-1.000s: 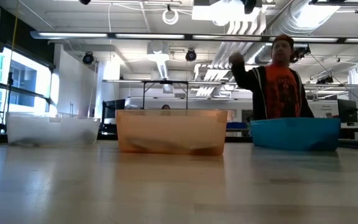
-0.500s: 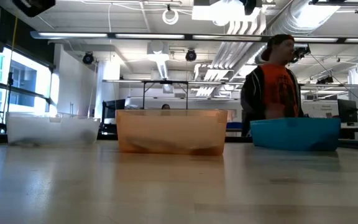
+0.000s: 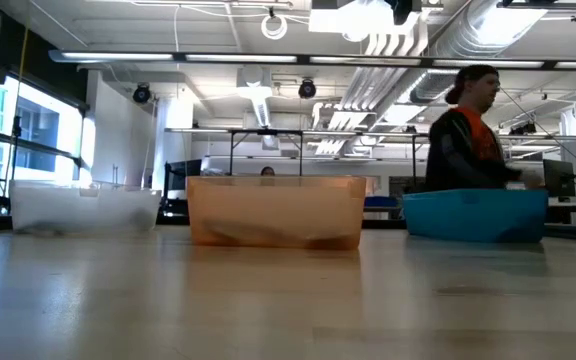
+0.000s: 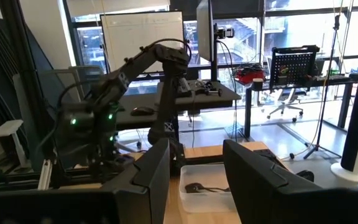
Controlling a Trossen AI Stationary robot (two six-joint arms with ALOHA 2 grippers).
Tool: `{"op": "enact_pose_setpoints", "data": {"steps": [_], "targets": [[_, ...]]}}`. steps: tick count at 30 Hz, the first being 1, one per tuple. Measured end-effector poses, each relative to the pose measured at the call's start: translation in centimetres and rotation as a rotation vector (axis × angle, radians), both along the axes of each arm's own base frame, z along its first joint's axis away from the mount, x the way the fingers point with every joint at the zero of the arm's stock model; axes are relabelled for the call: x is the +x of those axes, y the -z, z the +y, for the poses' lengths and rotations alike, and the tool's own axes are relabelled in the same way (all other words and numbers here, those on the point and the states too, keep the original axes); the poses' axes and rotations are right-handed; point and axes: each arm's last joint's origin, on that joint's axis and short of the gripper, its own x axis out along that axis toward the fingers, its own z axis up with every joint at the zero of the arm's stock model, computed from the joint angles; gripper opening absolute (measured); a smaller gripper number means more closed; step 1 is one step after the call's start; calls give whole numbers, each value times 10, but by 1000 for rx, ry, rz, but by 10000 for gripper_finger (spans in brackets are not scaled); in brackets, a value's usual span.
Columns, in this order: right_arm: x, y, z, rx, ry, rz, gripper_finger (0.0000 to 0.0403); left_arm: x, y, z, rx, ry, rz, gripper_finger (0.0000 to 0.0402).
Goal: Sort silverware by color (type)
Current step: Put the violet spoon into the orange bin
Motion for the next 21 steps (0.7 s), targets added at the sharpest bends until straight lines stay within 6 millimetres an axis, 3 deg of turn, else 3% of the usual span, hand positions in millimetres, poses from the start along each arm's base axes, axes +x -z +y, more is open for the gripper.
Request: {"op": "enact_pose_setpoints", "data": {"steps": [6,12,21], "targets": [[0,0,0,2,0,5,134,-10,25,-13,113,93,16,131],[0,2,0,4,0,21,134,-15,43,-23,87,164,-23,131],[0,4,-2,10,54,44,134,-19,63,-21,146,184,4,131]]}}
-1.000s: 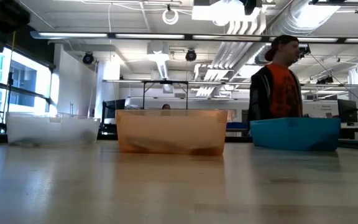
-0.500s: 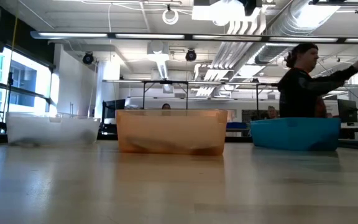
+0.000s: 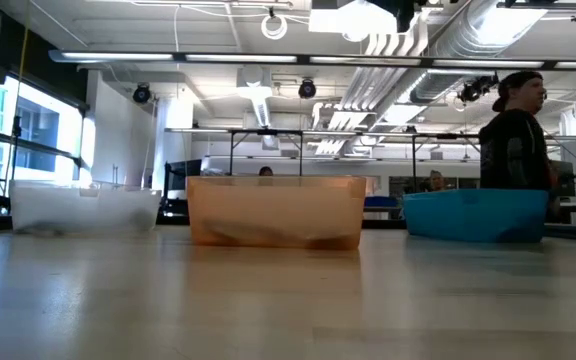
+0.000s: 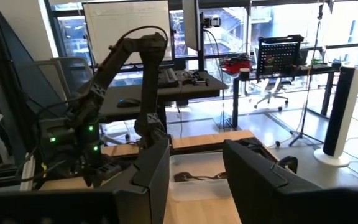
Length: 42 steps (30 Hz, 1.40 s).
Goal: Sort silverware by color (type)
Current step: Put the violet spoon into the orange bin
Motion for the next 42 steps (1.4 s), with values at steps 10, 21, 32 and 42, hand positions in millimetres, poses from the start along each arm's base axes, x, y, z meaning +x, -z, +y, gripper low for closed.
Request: {"op": "enact_pose_setpoints", "data": {"steps": [10,21,32,42], "targets": [[0,0,0,1,5,5,134,0,3,2,32,37,-46,131],[0,0,0,1,5,5,134,3,3,-3,-12,36,-66,131],[0,1,0,1,4,8,134,1,8,-5,-37,52,27,131],[0,1,0,1,4,10,134,0,13,-1,-14,64,-2,131]]}}
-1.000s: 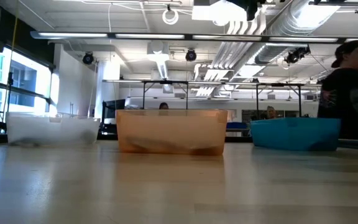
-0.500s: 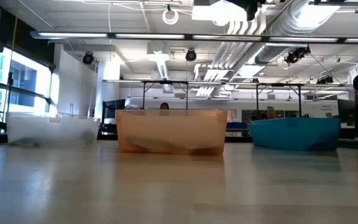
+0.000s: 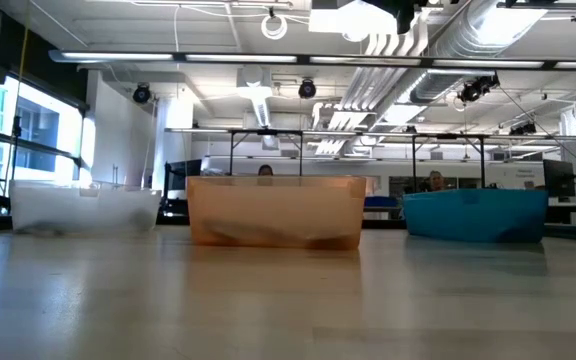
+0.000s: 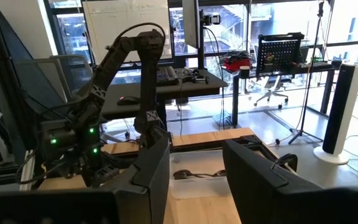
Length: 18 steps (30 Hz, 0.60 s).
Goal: Sort silverware by color (type)
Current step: Put the violet spoon into the orange bin
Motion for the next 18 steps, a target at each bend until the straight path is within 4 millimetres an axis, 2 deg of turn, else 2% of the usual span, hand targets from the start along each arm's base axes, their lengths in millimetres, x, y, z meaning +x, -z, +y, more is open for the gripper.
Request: {"op": "enact_pose_setpoints", "data": {"steps": [5,18], "targets": [[0,0,0,38,-2,-4,134,-4,8,5,-12,9,9,131],[0,0,0,53,-3,-2,134,-2,9,7,-9,15,7,128]]}}
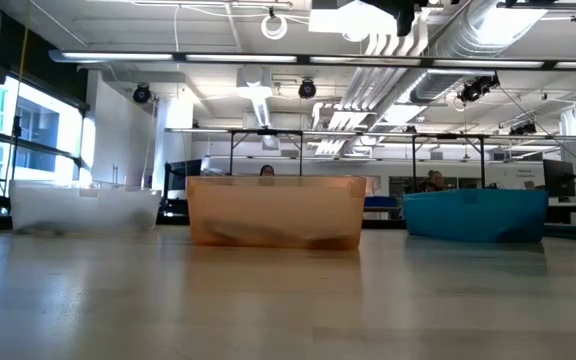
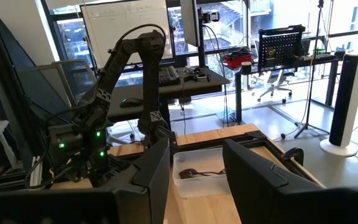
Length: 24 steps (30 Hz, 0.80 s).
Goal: Sort silverware by color (type)
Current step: Put the violet spoon into the orange bin
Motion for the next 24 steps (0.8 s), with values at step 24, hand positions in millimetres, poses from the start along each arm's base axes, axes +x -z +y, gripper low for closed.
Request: {"op": "enact_pose_setpoints", "data": {"steps": [24], "targets": [[0,0,0,0,0,0,134,10,-1,7,-33,-70,18,25]]}}
